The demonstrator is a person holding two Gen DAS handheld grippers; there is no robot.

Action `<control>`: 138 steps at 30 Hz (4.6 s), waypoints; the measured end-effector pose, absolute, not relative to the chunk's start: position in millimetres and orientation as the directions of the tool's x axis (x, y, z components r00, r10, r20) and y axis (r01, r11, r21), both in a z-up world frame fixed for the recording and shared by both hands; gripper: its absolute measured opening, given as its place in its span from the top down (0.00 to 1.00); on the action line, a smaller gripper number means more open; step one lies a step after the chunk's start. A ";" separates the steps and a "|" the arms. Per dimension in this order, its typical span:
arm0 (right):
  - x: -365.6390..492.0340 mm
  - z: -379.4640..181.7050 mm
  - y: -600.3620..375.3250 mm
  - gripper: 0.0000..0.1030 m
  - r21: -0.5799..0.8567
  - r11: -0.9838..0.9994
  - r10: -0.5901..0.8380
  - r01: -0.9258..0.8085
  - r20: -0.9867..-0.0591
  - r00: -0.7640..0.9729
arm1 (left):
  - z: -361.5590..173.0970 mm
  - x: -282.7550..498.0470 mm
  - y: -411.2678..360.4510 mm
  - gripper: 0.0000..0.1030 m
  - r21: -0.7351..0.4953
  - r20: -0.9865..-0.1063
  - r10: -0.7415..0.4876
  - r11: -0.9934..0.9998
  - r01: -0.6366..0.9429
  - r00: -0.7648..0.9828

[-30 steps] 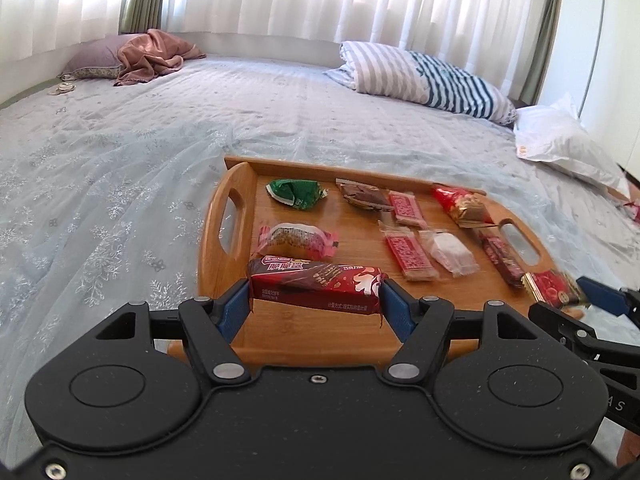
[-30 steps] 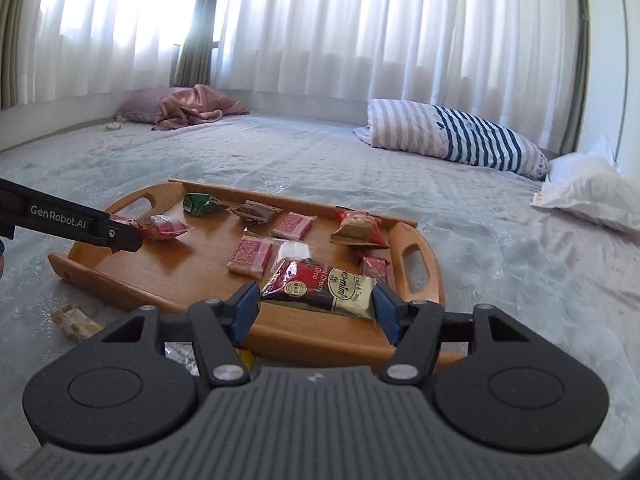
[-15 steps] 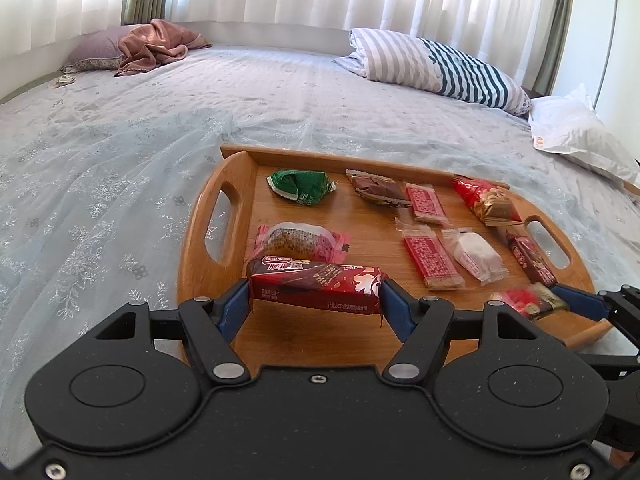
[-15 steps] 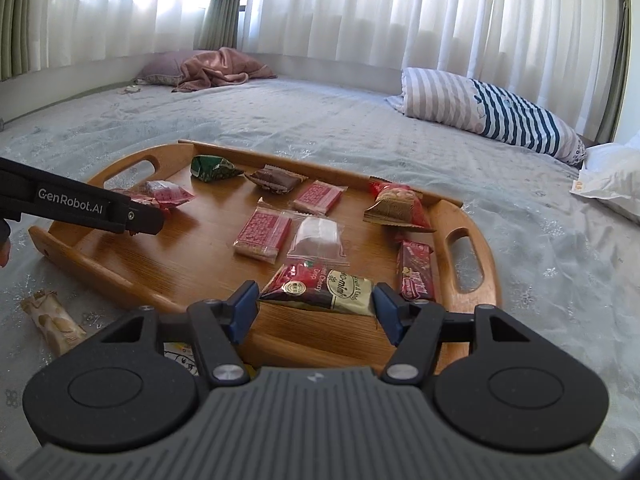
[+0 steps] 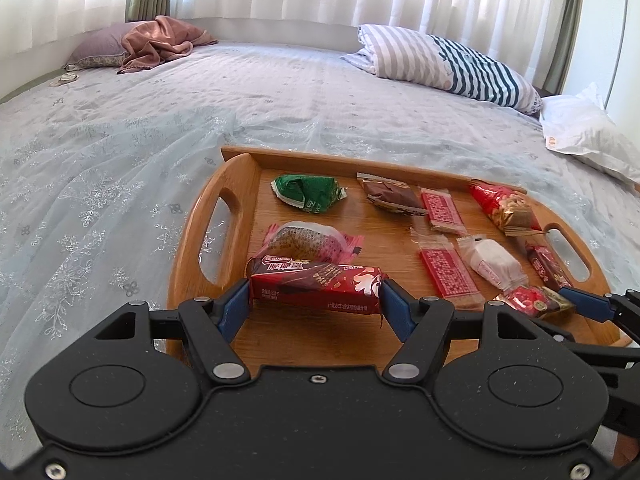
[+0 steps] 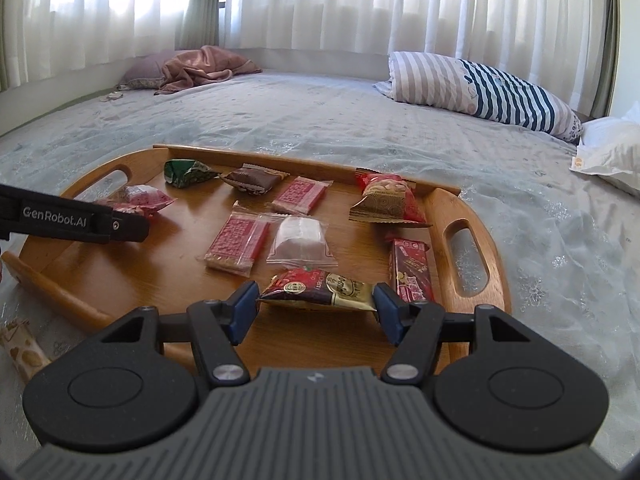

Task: Organize snacks
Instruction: 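Lower both snacks onto the tray and open both tools, then grasp the clear cookie packet with the left tool while the right tool grasps the yellow packet, then carry both held packets up and over onto the wooden tray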

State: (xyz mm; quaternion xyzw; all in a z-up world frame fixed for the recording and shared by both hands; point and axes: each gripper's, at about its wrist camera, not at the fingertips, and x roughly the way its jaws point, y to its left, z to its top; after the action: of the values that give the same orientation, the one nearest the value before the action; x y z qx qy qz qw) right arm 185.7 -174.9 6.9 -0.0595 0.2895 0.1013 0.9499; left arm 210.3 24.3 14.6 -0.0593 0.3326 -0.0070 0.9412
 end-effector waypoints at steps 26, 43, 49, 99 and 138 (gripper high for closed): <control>120.7 28.6 -177.8 0.13 0.012 0.962 0.239 -0.272 -0.510 0.826 | 34.1 143.2 20.5 0.04 -0.095 -0.630 -0.118 0.993 0.074 0.767; 76.6 21.8 -169.4 0.11 0.032 0.953 0.275 -0.301 -0.511 0.815 | 29.0 86.8 22.4 0.04 -0.092 -0.647 -0.133 0.991 0.096 0.751; 64.8 15.9 -168.9 0.11 0.027 0.952 0.273 -0.304 -0.522 0.808 | 23.2 77.8 23.5 0.04 -0.107 -0.660 -0.154 0.988 0.110 0.735; 60.3 -0.6 -124.6 0.28 0.032 0.955 0.261 -0.294 -0.559 0.787 | 34.7 73.5 33.4 0.51 -0.173 -0.638 -0.223 0.974 0.145 0.737; 17.7 45.8 -158.9 0.87 0.028 0.981 0.185 -0.191 -0.427 0.885 | 55.8 92.6 36.6 0.52 -0.193 -0.602 -0.228 0.972 0.137 0.765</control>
State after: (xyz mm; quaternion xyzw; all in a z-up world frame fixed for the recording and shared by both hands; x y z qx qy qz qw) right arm 17.7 -158.9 45.8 -0.0073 0.2194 0.0969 0.9708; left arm 92.6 36.6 55.8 -0.0686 0.3286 -0.0974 0.9369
